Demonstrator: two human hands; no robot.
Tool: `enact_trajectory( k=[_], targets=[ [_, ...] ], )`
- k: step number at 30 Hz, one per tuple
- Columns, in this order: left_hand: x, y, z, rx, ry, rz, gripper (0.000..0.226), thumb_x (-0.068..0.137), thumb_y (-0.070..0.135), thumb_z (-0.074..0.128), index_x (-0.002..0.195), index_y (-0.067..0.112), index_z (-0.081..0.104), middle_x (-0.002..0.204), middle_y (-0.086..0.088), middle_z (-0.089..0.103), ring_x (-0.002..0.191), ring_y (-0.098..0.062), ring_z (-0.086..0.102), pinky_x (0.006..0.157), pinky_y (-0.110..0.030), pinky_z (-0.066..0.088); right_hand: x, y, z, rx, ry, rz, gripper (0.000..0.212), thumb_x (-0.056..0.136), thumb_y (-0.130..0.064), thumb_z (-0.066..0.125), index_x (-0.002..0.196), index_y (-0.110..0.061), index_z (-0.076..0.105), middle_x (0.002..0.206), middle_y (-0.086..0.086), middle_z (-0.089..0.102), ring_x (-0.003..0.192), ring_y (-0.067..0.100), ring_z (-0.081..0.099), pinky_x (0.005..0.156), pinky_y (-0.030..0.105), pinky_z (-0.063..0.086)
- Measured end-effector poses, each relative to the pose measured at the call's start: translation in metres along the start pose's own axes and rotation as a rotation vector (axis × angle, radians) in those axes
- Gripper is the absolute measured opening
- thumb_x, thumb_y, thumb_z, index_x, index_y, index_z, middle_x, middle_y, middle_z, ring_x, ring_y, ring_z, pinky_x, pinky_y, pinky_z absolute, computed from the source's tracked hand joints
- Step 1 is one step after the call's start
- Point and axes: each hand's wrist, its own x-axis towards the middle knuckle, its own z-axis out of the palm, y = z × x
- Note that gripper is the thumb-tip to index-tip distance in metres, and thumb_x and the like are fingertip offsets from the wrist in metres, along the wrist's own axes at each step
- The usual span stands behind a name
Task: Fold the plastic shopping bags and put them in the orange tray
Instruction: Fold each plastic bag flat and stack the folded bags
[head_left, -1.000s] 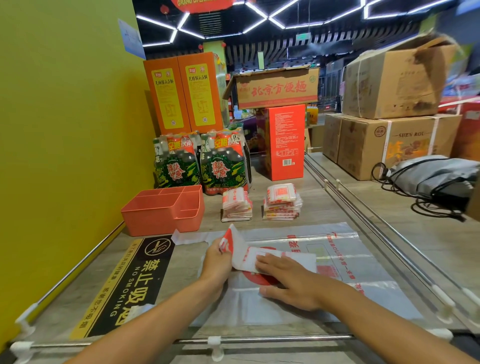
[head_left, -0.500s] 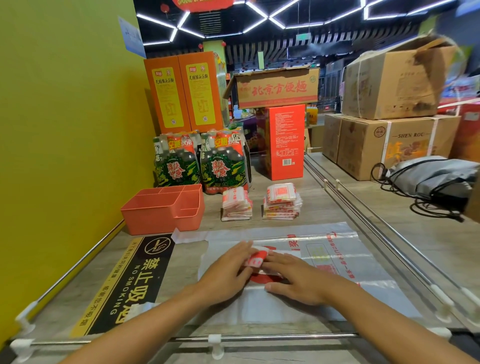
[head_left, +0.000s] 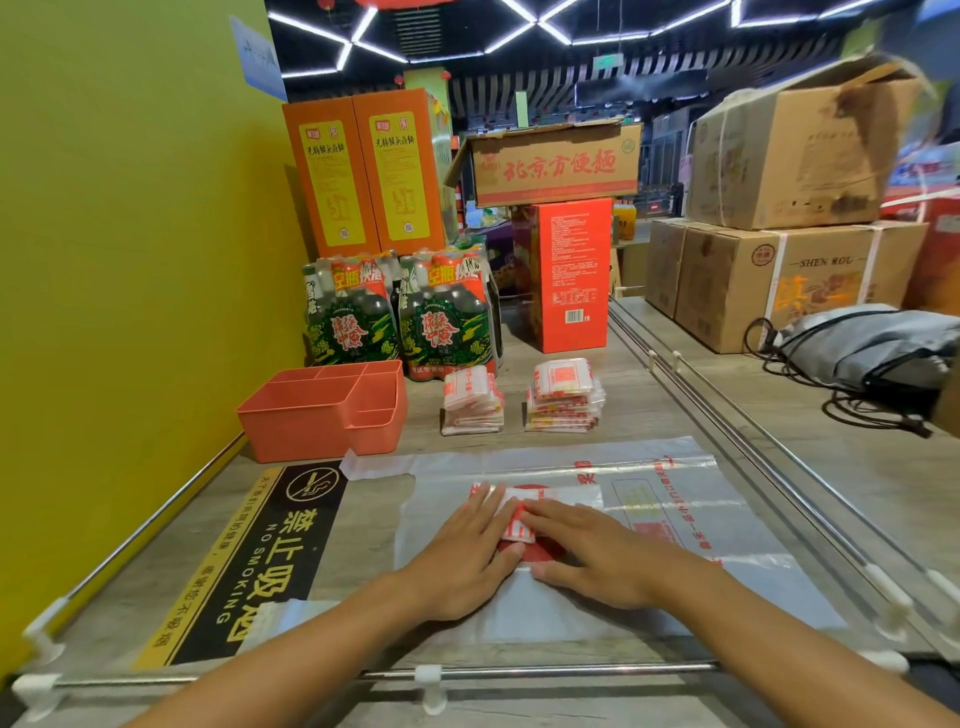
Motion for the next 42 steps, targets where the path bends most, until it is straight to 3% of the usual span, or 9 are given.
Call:
enact_trajectory(
  k=[12,21,24,26,28,31,34,39,42],
  targets=[
    [0.017,-0.030,-0.021,0.085,-0.004,0.055,0.065,0.103,0.057,0.019,0.161,0.030,0.005,0.169,0.006,-0.002,0.155,-0.013,-0.006,0.127,-0.036,0.004,-0.001,-0.001,0.000,0.031,0.000,-0.002,0.075,0.099,-0.067,0.036,0.158,-0.045,-0.004,0.166,-0.023,-0.009,0.153,0.006,-0.001,0.126,0.035,0.007],
    [0.011,-0.016,-0.012,-0.004,-0.065,-0.173,0.070,0.104,0.058,0.018,0.159,0.027,-0.012,0.166,-0.002,-0.022,0.152,-0.018,-0.022,0.126,-0.038,-0.005,0.006,-0.001,0.005,-0.058,-0.032,0.006,0.074,0.101,-0.067,0.027,0.161,-0.035,-0.001,0.167,-0.016,-0.009,0.151,0.002,-0.013,0.123,0.030,-0.006],
    [0.005,-0.006,-0.017,-0.167,0.021,-0.169,0.072,0.105,0.051,0.033,0.161,0.018,0.001,0.168,-0.003,0.005,0.156,-0.022,-0.001,0.127,-0.040,0.008,0.004,-0.002,0.004,-0.038,-0.036,0.004,0.074,0.101,-0.067,0.028,0.161,-0.035,-0.002,0.167,-0.017,-0.010,0.146,-0.004,-0.014,0.120,0.028,-0.008],
    [0.003,0.003,-0.023,-0.456,0.199,-0.100,0.050,0.103,0.031,0.052,0.148,0.023,0.032,0.146,0.008,0.047,0.135,-0.012,0.045,0.109,-0.026,0.043,0.003,-0.002,0.003,-0.020,-0.036,0.007,0.074,0.100,-0.067,0.029,0.160,-0.037,-0.003,0.167,-0.016,-0.010,0.149,-0.001,-0.013,0.121,0.030,-0.006],
    [0.009,0.006,-0.028,-0.822,0.330,-0.192,0.052,0.100,0.017,0.060,0.145,0.025,0.035,0.132,0.008,0.055,0.113,-0.006,0.058,0.081,-0.011,0.051,-0.001,-0.004,-0.001,0.011,-0.038,0.018,0.075,0.100,-0.066,0.032,0.160,-0.038,-0.003,0.167,-0.016,-0.008,0.153,0.007,-0.009,0.123,0.033,-0.002],
    [0.024,0.011,-0.026,-1.282,0.392,-0.304,0.055,0.097,0.013,0.064,0.145,0.022,0.039,0.134,-0.004,0.062,0.110,-0.020,0.068,0.081,-0.026,0.059,-0.002,-0.007,-0.005,0.055,-0.037,0.028,0.076,0.100,-0.065,0.037,0.159,-0.040,-0.002,0.168,-0.016,-0.005,0.154,0.011,-0.003,0.124,0.036,0.005],
    [0.038,0.019,-0.014,-1.250,0.397,-0.412,0.042,0.101,0.014,0.057,0.142,0.018,0.048,0.121,-0.009,0.070,0.104,-0.024,0.071,0.091,-0.042,0.059,-0.002,-0.007,-0.005,0.072,-0.039,0.037,0.076,0.099,-0.066,0.038,0.159,-0.043,-0.001,0.168,-0.016,-0.004,0.155,0.012,-0.001,0.125,0.040,0.007],
    [0.036,0.016,-0.022,-1.065,0.587,-0.515,0.037,0.100,-0.001,0.039,0.132,0.015,0.048,0.113,-0.009,0.068,0.091,-0.017,0.068,0.063,-0.019,0.054,-0.007,0.000,-0.007,0.015,0.014,0.026,0.072,0.100,-0.064,0.036,0.161,-0.037,0.008,0.168,-0.015,0.001,0.154,0.007,-0.003,0.120,0.029,-0.003],
    [0.026,0.008,-0.031,-0.921,0.615,-0.476,0.024,0.102,0.001,0.039,0.121,0.015,0.039,0.109,-0.012,0.067,0.086,-0.016,0.068,0.057,-0.023,0.056,-0.006,0.007,-0.008,0.007,0.002,0.032,0.069,0.100,-0.064,0.035,0.160,-0.038,0.014,0.168,-0.015,0.007,0.154,0.009,0.001,0.124,0.036,0.005]
  ],
)
